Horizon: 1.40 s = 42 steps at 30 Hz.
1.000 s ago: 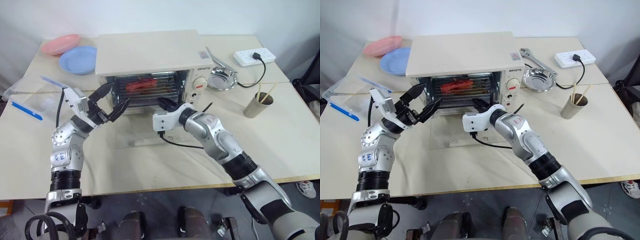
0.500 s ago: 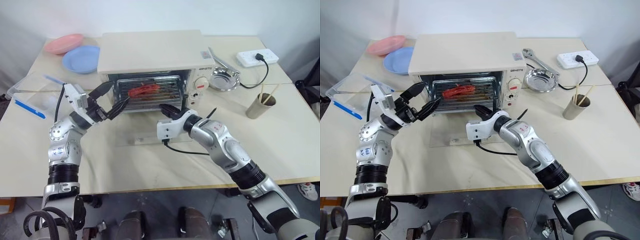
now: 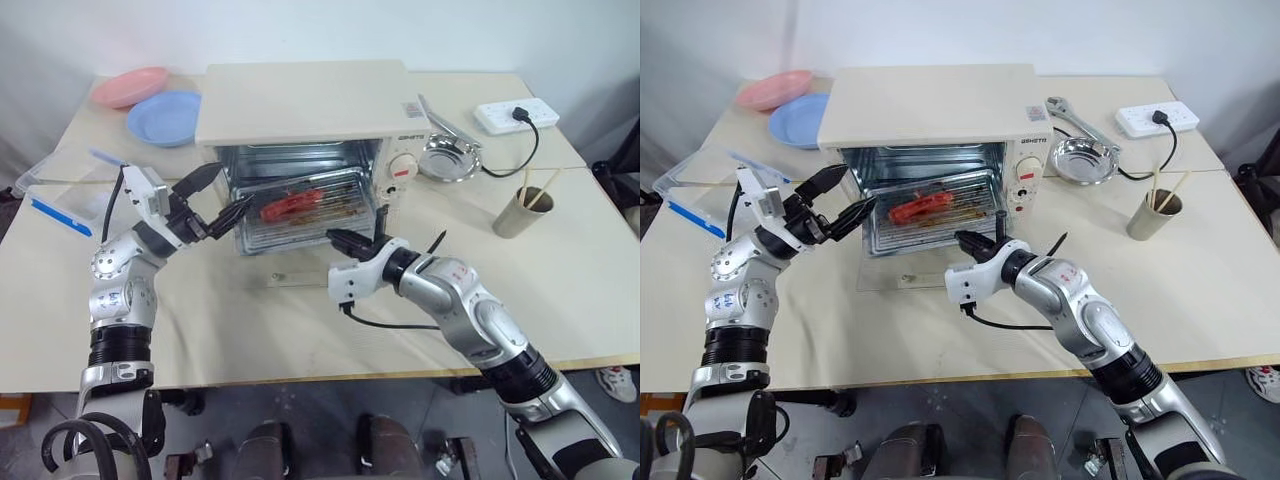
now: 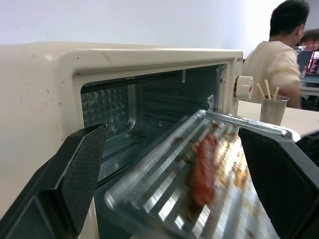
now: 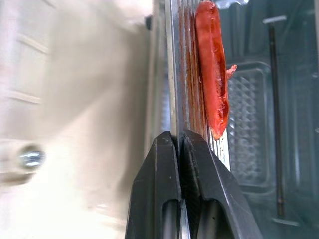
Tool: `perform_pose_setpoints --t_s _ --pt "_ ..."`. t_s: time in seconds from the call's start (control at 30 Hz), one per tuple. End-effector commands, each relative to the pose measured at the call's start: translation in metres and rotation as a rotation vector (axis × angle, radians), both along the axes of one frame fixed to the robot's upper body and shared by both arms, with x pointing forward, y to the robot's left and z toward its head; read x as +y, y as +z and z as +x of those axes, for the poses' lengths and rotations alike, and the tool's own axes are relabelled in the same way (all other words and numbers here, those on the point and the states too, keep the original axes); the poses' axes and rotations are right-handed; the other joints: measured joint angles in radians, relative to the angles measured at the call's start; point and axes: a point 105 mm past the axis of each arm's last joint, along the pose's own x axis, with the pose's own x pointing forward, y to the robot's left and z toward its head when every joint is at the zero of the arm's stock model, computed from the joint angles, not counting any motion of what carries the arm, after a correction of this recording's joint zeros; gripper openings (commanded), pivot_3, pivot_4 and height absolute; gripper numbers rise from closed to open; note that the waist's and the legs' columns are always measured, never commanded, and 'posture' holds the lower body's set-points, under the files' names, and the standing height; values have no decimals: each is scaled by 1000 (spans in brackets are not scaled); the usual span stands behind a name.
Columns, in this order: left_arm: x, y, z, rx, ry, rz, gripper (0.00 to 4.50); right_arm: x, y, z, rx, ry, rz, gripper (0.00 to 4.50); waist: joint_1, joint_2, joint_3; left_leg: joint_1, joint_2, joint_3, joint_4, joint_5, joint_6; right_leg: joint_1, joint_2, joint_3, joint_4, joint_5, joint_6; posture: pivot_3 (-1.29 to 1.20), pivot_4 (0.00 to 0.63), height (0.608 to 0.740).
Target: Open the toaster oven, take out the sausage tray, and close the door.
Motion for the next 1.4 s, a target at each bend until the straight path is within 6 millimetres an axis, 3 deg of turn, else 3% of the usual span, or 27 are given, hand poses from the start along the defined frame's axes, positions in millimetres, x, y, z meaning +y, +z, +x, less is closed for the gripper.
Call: perform_pose_setpoints --t_s 0.03,0.23,0.47,0.57,0.67,0.83,1.0,1.23,1.4 --pt "17 16 -6 -50 45 -10 4500 -2 20 -13 -57 42 36 21 0 0 0 0 0 0 0 0 0 0 0 0 0 0 0 0 150 740" --pt "23 7 -19 83 22 -9 4500 -5 24 -28 -76 95 63 21 -1 0 0 0 0 0 0 0 0 0 0 0 0 0 0 0 150 740" --pt "29 10 -47 240 -52 -184 4500 -8 29 -33 -114 157 78 21 2 0 0 0 0 -2 0 0 0 1 0 0 -1 0 0 0 150 740" --pt "29 -7 -50 415 -28 -146 4500 -8 29 -35 -118 182 84 21 1 0 0 0 0 -4 0 0 0 1 0 0 -1 0 0 0 150 740" --pt "28 -1 -60 415 -88 -253 4500 -8 29 -35 -116 204 84 21 1 -1 0 0 0 -5 0 0 0 1 0 1 -1 0 0 0 150 740" --pt "15 -32 -65 765 -158 -273 4500 -6 28 -41 -109 264 72 21 2 -1 0 0 0 -6 0 0 0 1 0 1 -1 0 0 0 150 740" --pt "6 -36 -72 926 -245 -310 4500 -8 29 -41 -112 276 65 21 2 -1 0 1 0 -7 0 0 0 1 0 1 -1 0 0 0 150 740" --pt "10 -29 -67 981 -304 -467 4500 -9 32 -43 -120 301 59 21 2 -1 0 1 0 -8 0 0 0 1 0 1 -1 0 0 0 150 740" --pt "9 -35 -72 1028 -312 -478 4500 -11 33 -42 -127 303 55 21 2 -1 0 1 0 -8 0 0 0 1 0 2 -1 0 0 0 150 740"
